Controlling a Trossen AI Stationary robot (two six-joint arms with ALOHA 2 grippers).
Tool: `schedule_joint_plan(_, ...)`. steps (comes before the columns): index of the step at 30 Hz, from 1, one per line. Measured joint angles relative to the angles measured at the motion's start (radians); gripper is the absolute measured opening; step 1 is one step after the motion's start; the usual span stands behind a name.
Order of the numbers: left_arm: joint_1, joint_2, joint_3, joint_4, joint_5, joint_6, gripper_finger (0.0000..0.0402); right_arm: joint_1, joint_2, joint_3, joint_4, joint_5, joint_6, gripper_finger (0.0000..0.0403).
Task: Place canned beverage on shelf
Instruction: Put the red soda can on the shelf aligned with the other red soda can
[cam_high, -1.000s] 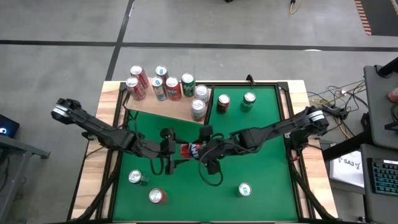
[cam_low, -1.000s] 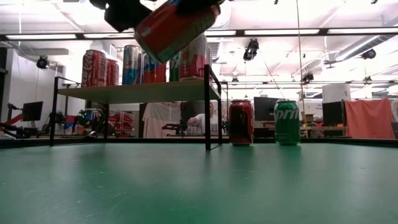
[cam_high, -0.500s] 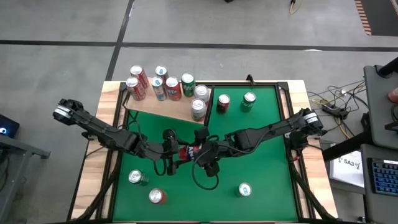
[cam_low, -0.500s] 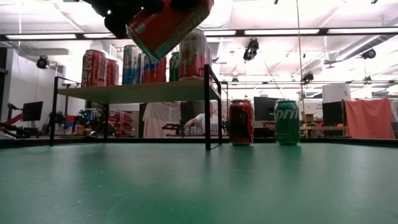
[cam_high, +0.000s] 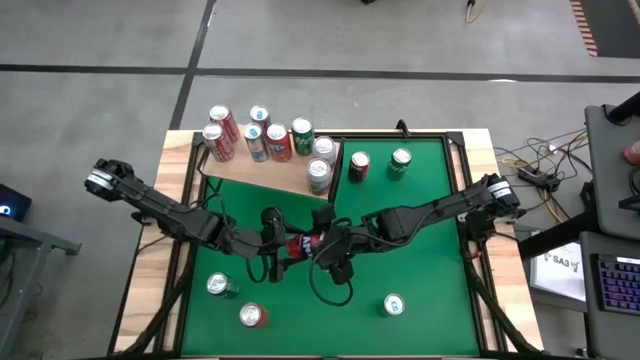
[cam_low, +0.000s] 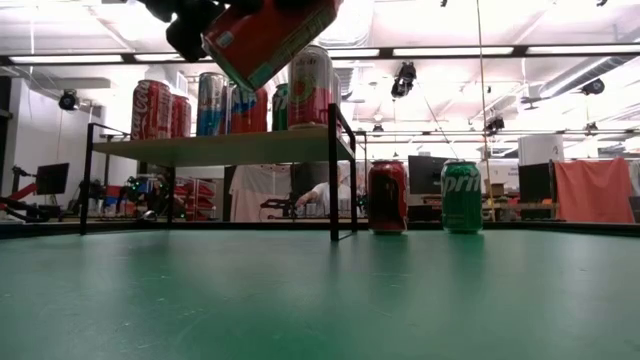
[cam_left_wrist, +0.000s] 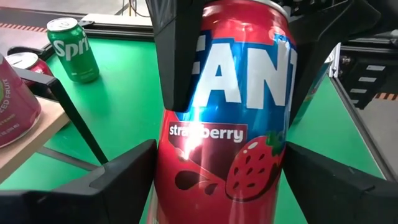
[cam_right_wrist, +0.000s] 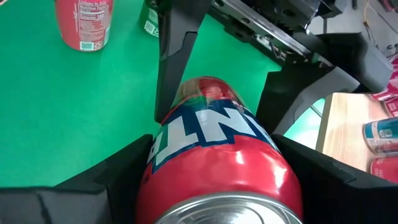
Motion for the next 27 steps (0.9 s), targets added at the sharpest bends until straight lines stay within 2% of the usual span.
schedule_joint_plan(8, 0.0, 0.002, 0.0, 0.001, 0.0, -0.049, 0.0333, -0.001, 0.0, 0.0, 0.011, 0.004, -0.032, 0.0286)
schedule_joint_plan(16, 0.0, 0.011, 0.0, 0.007, -0.027, -0.019, 0.0333, -0.014, 0.001, 0.0, 0.033, -0.019, -0.021, 0.0286)
schedule_joint_plan(23, -0.001, 0.01, 0.0, 0.004, -0.038, -0.011, 0.029, -0.017, 0.001, 0.001, 0.036, -0.024, -0.022, 0.0286)
schedule_joint_plan(27, -0.001, 0.01, 0.0, 0.005, -0.039, -0.014, 0.0289, -0.017, 0.001, 0.001, 0.035, -0.025, -0.022, 0.0288)
